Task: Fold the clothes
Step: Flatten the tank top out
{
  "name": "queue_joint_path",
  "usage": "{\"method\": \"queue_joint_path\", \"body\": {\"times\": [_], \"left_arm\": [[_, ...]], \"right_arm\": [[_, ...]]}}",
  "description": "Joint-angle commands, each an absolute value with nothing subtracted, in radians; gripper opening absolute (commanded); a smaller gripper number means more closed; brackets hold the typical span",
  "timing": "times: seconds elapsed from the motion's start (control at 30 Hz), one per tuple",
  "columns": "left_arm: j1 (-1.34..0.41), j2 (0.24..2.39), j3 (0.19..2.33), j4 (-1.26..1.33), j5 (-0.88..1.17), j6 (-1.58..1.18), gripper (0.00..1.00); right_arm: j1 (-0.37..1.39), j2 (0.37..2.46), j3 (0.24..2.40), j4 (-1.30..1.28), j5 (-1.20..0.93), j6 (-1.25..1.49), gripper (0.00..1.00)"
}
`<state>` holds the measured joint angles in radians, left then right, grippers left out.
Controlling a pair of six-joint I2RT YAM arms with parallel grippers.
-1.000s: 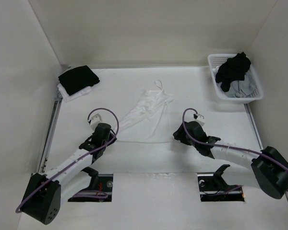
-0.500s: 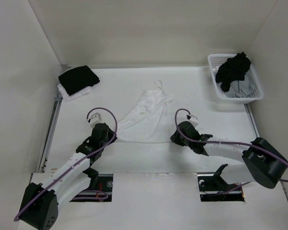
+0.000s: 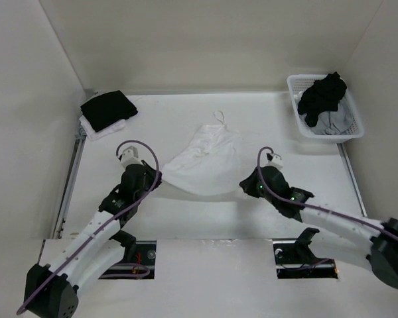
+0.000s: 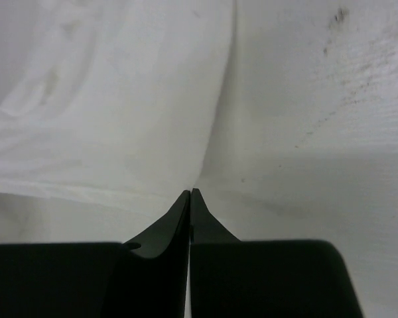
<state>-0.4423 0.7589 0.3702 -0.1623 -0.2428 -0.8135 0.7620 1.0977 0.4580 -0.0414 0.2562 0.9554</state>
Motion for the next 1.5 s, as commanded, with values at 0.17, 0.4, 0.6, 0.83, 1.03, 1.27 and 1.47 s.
{"method": "queue_joint_path", "body": {"times": [0.17, 0.4, 0.6, 0.83, 1.03, 1.27, 1.47], "left_arm": [[-0.469, 0.585, 0.777, -0.199, -0.279, -0.712, 0.04], [-0.519, 0.558, 0.975, -0.108, -0.370, -0.689, 0.04], [-0.558, 0.636, 1.026, 0.001, -0.459, -0.618, 0.04], [-0.516, 0.872, 0.893, 0.153, -0.468, -0.655, 0.04], [-0.323, 1.147, 0.971, 0.235, -0.299, -0.787, 0.05], [-0.222, 1.273, 1.192, 0.252, -0.164, -0.830, 0.05], [-0.194, 1.232, 1.198, 0.253, -0.126, -0.841, 0.05]], "right_arm": [[0.860, 0.677, 0.832, -0.401, 0.518, 0.674, 0.01], [1.063, 0.684, 1.204, -0.515, 0.773, 0.454, 0.01], [1.105, 0.799, 1.350, -0.490, 0.772, 0.341, 0.02], [0.644, 0.969, 1.204, -0.266, 0.291, 0.440, 0.02], [0.460, 1.254, 1.297, -0.118, 0.083, 0.486, 0.02], [0.372, 1.408, 1.560, -0.167, 0.028, 0.485, 0.02], [0.375, 1.335, 1.562, -0.193, 0.021, 0.468, 0.03]]}}
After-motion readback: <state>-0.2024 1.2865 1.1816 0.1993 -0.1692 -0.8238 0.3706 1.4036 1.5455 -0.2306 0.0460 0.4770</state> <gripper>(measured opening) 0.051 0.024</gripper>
